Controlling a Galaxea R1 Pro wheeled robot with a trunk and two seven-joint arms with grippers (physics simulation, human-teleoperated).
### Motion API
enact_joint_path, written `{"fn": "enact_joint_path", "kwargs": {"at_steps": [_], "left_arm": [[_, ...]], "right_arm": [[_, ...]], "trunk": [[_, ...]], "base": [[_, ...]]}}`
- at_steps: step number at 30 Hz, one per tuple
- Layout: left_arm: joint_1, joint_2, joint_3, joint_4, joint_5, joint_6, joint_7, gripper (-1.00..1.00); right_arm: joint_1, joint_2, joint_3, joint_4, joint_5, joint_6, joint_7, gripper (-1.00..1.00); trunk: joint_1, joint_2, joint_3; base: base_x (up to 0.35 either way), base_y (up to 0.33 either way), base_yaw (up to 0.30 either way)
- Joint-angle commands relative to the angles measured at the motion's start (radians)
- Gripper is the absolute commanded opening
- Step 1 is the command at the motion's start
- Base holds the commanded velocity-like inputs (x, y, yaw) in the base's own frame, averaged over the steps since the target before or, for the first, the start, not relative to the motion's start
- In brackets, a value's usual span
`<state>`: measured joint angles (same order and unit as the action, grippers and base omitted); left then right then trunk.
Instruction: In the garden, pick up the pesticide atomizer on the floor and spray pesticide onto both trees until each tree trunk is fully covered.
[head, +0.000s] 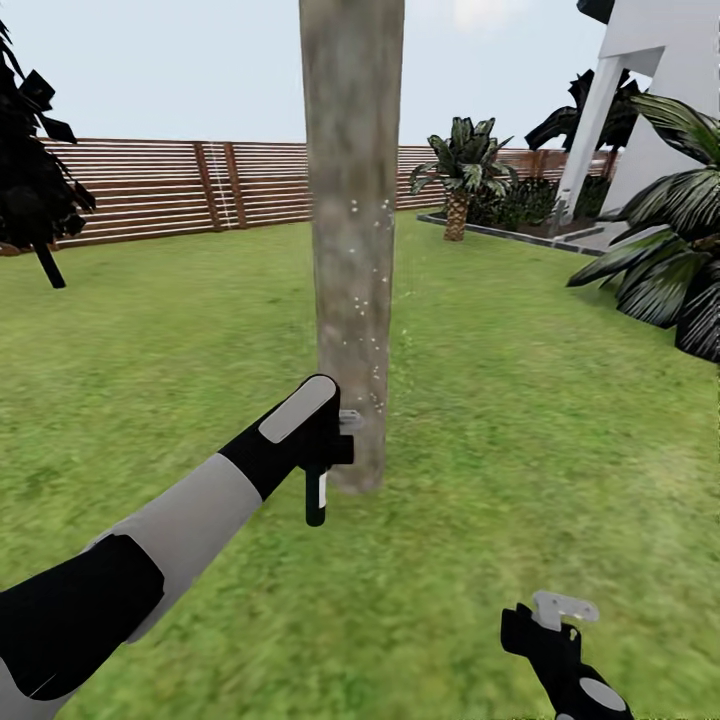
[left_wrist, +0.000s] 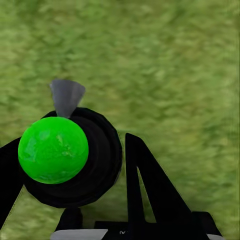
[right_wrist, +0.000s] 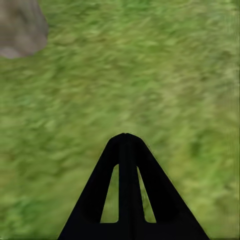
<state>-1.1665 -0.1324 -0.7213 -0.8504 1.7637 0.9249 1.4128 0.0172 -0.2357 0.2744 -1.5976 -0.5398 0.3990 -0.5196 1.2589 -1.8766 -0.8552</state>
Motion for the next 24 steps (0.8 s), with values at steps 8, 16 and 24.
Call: {"fn": "enact_joint_path", "kwargs": {"at_steps": [8, 16, 24], "left_arm": [[-0.001, 0.0, -0.002, -0.001, 0.008, 0.008, 0.012, -1.0], [-0.001, 0.0, -0.002, -0.001, 0.008, 0.008, 0.012, -1.0], [-0.001, 0.0, -0.002, -0.001, 0.008, 0.008, 0.012, -1.0]], "right_arm": [[0.004, -0.001, 0.002, -0.002, -0.005, 0.002, 0.003, -1.0], [0.004, -0.001, 0.002, -0.002, -0.005, 0.002, 0.01, -1.0], [0.004, -0.001, 0.002, -0.002, -0.004, 0.002, 0.009, -1.0]], "trunk": [[0.0, 0.0, -0.001], [0.0, 0.0, -0.001], [0.0, 0.0, -0.001]], "base": [[0.071, 0.339, -0.086], [0.129, 0.34, -0.16], [0.159, 0.34, -0.013]]}}
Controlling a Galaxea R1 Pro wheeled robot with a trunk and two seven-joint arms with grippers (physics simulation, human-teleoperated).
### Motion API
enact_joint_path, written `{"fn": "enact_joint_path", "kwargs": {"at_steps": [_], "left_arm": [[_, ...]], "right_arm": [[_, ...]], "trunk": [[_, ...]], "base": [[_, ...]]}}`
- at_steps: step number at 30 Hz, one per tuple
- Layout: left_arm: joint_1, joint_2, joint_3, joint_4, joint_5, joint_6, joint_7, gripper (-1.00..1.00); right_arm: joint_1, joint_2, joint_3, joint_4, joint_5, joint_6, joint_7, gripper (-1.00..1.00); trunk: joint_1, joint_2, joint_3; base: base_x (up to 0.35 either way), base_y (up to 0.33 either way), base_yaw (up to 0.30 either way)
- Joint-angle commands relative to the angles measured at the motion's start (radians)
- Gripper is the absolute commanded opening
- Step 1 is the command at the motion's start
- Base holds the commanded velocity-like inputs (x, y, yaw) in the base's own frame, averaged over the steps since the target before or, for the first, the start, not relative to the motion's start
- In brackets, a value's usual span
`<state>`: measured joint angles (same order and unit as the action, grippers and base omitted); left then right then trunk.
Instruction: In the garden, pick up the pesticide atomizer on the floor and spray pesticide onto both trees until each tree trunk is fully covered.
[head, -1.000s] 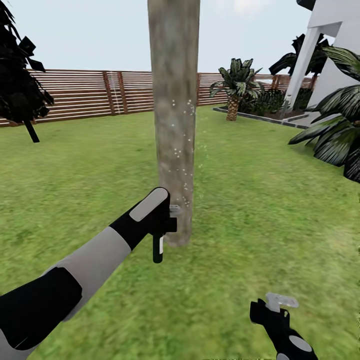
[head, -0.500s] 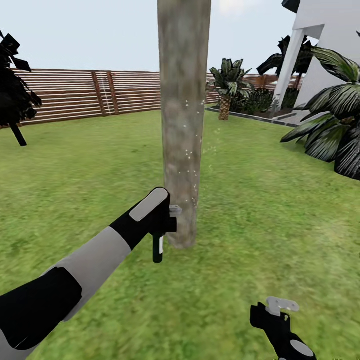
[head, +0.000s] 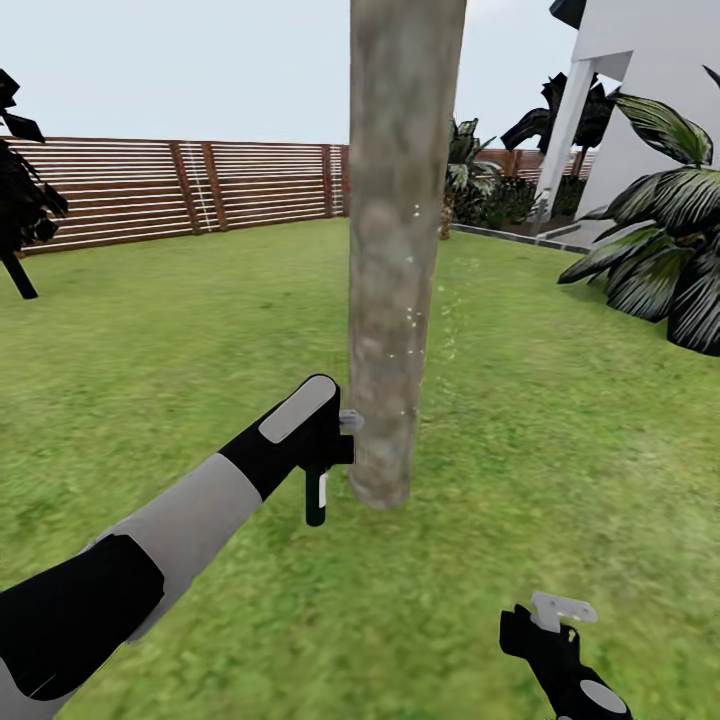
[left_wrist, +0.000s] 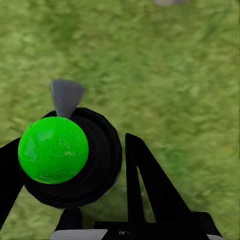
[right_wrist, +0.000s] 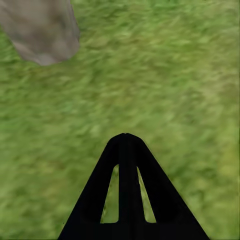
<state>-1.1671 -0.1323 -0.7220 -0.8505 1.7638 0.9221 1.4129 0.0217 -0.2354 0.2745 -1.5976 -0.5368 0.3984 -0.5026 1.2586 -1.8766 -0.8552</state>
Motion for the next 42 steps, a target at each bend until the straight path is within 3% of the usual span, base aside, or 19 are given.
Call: {"fn": "enact_joint_path", "kwargs": {"at_steps": [1, 15, 42], "left_arm": [[-0.001, 0.0, -0.002, -0.001, 0.008, 0.011, 0.012, -1.0], [-0.002, -0.004, -0.024, 0.013, 0.01, 0.023, 0.012, -1.0], [-0.011, -0.036, -0.023, -0.01, 0.011, 0.024, 0.011, -1.0]], "right_arm": [[0.0, -0.001, 0.002, -0.002, -0.006, 0.003, -0.008, -1.0], [0.0, 0.002, 0.004, -0.002, -0.008, 0.002, -0.008, -1.0], [0.0, 0.002, 0.003, -0.002, -0.008, 0.004, -0.008, -1.0]], "trunk": [[0.0, 0.0, -0.001], [0.0, 0.0, -0.001], [0.0, 0.0, -0.001]], "base": [[0.128, 0.307, -0.031], [0.016, 0.043, -0.069], [0.087, -0.011, 0.0]]}}
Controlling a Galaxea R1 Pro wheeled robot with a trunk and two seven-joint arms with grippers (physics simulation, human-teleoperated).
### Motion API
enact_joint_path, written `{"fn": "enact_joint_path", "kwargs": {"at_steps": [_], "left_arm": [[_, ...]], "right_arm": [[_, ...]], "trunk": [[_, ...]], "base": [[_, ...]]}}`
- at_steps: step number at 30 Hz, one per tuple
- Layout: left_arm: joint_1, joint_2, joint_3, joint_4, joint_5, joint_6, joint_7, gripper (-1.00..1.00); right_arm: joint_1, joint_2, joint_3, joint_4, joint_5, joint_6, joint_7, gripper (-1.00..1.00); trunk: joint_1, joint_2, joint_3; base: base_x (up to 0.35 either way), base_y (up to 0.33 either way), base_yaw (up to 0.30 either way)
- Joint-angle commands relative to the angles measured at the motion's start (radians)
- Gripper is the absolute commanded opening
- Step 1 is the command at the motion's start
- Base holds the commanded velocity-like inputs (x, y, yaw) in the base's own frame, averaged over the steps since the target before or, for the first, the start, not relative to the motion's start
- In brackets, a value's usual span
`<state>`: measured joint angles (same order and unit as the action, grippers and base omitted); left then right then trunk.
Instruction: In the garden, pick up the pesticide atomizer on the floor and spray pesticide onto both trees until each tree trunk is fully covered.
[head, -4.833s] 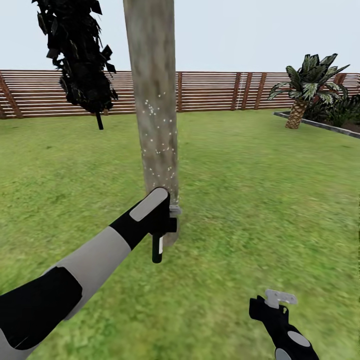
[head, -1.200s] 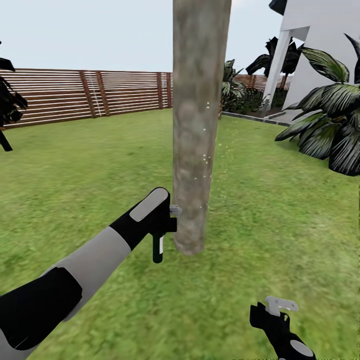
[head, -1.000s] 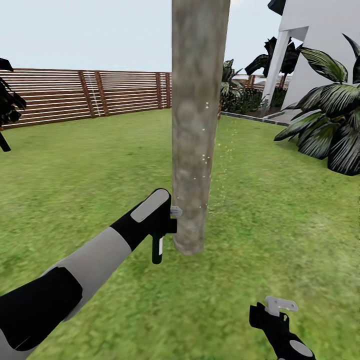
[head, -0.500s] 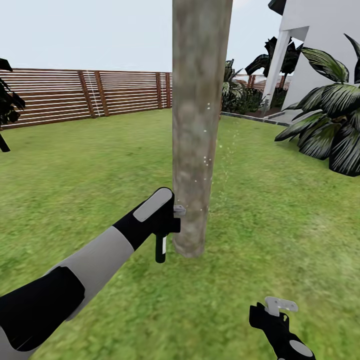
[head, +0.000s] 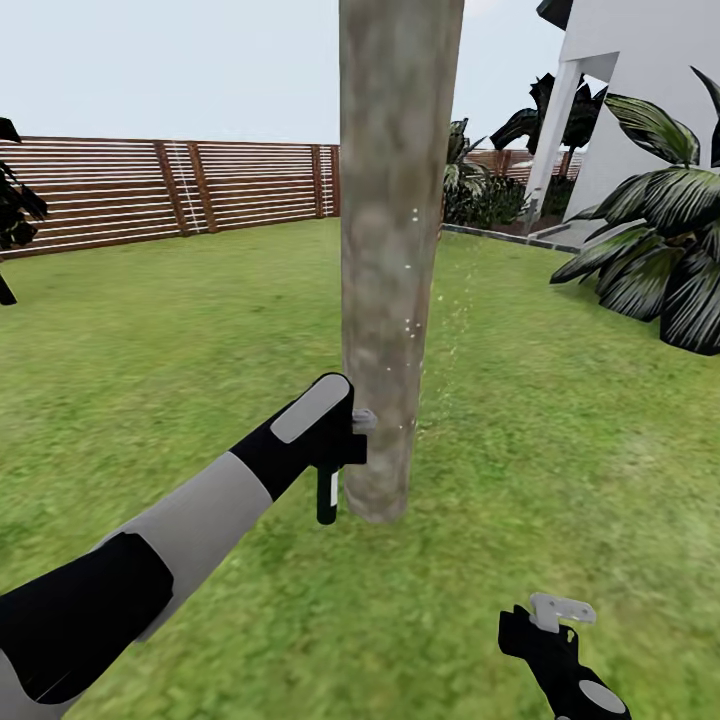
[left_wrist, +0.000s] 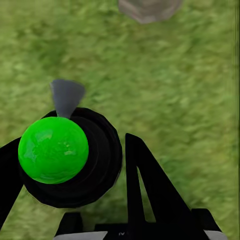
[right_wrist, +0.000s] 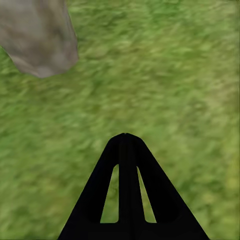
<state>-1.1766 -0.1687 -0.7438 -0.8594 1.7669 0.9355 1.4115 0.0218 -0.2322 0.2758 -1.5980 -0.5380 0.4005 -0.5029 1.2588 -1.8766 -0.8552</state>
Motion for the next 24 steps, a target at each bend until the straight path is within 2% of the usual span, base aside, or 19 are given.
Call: {"fn": "enact_joint_path", "kwargs": {"at_steps": [1, 6, 7, 8, 12, 14, 16, 22, 24], "left_arm": [[-0.002, 0.0, -0.002, -0.004, 0.008, 0.01, 0.013, -1.0], [-0.027, -0.002, -0.002, -0.034, 0.009, 0.009, 0.022, -1.0], [-0.047, -0.002, -0.001, -0.036, 0.012, 0.008, 0.023, -1.0], [-0.099, -0.004, 0.0, -0.037, 0.022, 0.006, 0.024, -1.0], [-0.184, -0.006, 0.001, -0.028, 0.053, 0.003, 0.025, -1.0], [-0.249, -0.006, 0.001, -0.014, 0.113, 0.001, 0.027, -1.0], [-0.289, -0.006, 0.002, 0.003, 0.143, 0.0, 0.028, -1.0], [-0.448, -0.006, 0.003, 0.075, 0.276, -0.002, 0.029, -1.0], [-0.519, -0.006, 0.003, 0.094, 0.349, -0.003, 0.029, -1.0]], "right_arm": [[0.0, -0.001, 0.002, -0.002, -0.007, 0.003, -0.008, -1.0], [0.0, 0.0, 0.003, -0.002, -0.007, 0.004, -0.008, -1.0], [0.0, 0.0, 0.003, -0.002, -0.007, 0.004, -0.008, -1.0], [0.0, 0.001, 0.003, -0.002, -0.007, 0.005, -0.008, -1.0], [0.0, 0.0, 0.003, -0.002, -0.007, 0.007, -0.008, -1.0], [0.0, 0.0, 0.002, -0.002, -0.007, 0.008, -0.008, -1.0], [0.0, -0.001, 0.003, -0.002, -0.006, 0.009, -0.008, -1.0], [0.0, -0.001, 0.004, -0.002, -0.005, 0.012, -0.008, -1.0], [0.0, -0.001, 0.005, -0.002, -0.005, 0.013, -0.008, -1.0]], "trunk": [[0.0, 0.0, -0.001], [0.0, 0.0, -0.001], [0.0, 0.0, -0.001], [0.0, 0.0, -0.001], [0.0, 0.0, -0.001], [0.0, 0.0, -0.001], [0.0, 0.0, -0.001], [0.0, 0.0, -0.001], [0.0, 0.0, -0.001]], "base": [[0.029, -0.002, 0.0], [0.008, -0.001, 0.0], [0.002, 0.0, 0.0], [0.0, 0.0, 0.0], [0.0, 0.0, 0.0], [0.0, 0.0, 0.0], [0.0, 0.0, 0.0], [0.0, 0.0, 0.0], [0.0, 0.0, 0.0]]}}
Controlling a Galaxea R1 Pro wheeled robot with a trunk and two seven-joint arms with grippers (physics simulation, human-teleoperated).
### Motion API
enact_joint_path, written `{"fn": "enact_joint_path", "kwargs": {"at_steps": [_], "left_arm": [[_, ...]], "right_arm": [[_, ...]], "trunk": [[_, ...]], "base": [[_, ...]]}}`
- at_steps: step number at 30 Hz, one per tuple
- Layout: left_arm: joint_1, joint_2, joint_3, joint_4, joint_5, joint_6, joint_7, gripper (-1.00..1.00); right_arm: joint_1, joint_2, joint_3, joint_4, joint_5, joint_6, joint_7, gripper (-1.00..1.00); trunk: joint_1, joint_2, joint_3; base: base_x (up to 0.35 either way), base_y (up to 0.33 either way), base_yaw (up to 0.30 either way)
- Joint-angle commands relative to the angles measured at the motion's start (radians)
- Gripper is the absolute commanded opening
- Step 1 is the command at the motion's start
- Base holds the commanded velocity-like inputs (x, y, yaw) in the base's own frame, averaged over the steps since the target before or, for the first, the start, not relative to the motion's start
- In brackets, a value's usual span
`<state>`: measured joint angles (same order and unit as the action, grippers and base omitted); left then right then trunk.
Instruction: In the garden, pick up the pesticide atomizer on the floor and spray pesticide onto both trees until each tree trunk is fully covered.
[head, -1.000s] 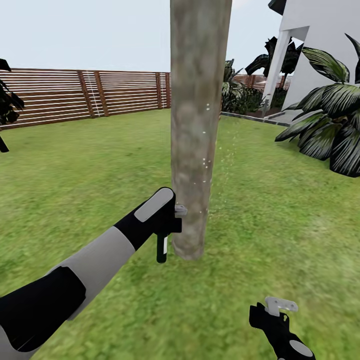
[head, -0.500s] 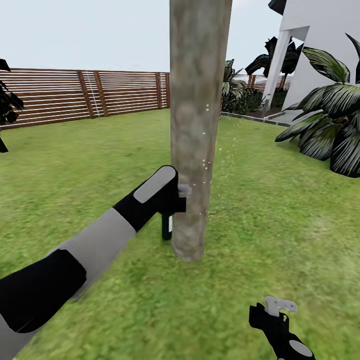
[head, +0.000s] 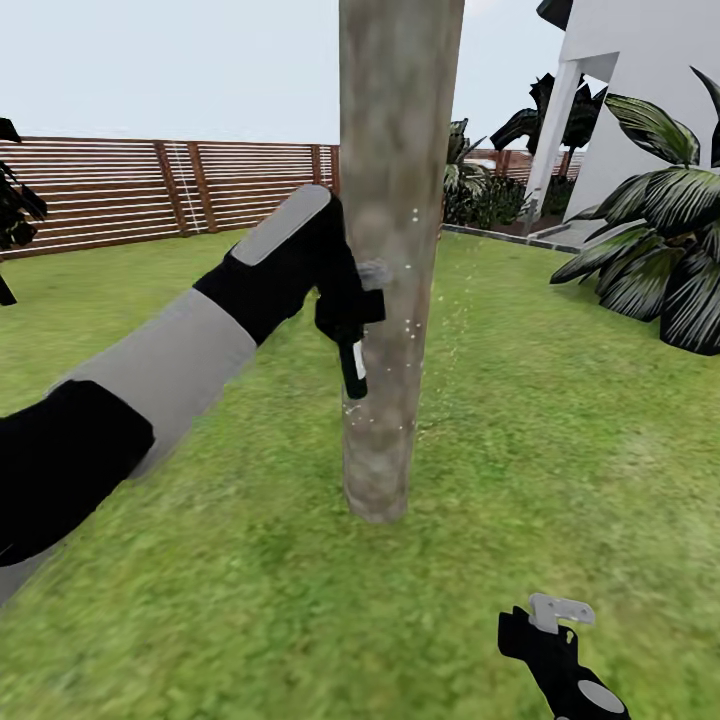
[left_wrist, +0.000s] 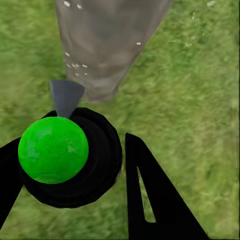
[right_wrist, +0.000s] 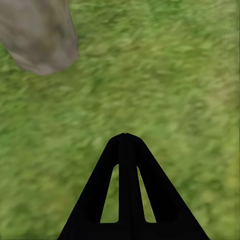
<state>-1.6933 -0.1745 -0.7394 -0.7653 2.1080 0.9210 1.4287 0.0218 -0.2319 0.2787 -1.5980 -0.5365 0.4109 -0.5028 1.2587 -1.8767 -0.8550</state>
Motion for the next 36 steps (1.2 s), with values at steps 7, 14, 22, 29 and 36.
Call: {"fn": "enact_joint_path", "kwargs": {"at_steps": [7, 14, 22, 29, 36], "left_arm": [[-0.157, 0.0, -0.002, 0.068, 0.123, 0.013, 0.012, -1.0], [-0.307, 0.0, -0.002, 0.147, 0.21, 0.014, 0.012, -1.0], [-0.459, 0.0, -0.002, 0.212, 0.248, 0.015, 0.011, -1.0], [-0.471, 0.0, 0.002, 0.207, 0.248, 0.014, -0.006, -1.0], [-0.405, 0.0, 0.003, 0.176, 0.248, 0.01, -0.084, -1.0]], "right_arm": [[0.0, -0.001, 0.002, -0.002, -0.007, 0.003, -0.008, -1.0], [0.0, -0.001, 0.002, -0.003, -0.008, 0.003, -0.008, -1.0], [0.0, -0.001, 0.002, -0.003, -0.008, 0.003, -0.008, -1.0], [0.0, -0.001, 0.002, -0.003, -0.008, 0.003, -0.008, -1.0], [0.0, 0.0, 0.002, -0.003, -0.008, 0.003, -0.008, -1.0]], "trunk": [[0.0, 0.0, -0.001], [0.0, 0.0, -0.001], [0.0, 0.0, -0.001], [0.0, 0.0, -0.001], [0.0, 0.0, -0.001]], "base": [[0.0, 0.0, 0.0], [0.0, 0.0, 0.0], [0.0, 0.0, 0.0], [0.0, 0.0, 0.0], [0.0, 0.0, 0.0]]}}
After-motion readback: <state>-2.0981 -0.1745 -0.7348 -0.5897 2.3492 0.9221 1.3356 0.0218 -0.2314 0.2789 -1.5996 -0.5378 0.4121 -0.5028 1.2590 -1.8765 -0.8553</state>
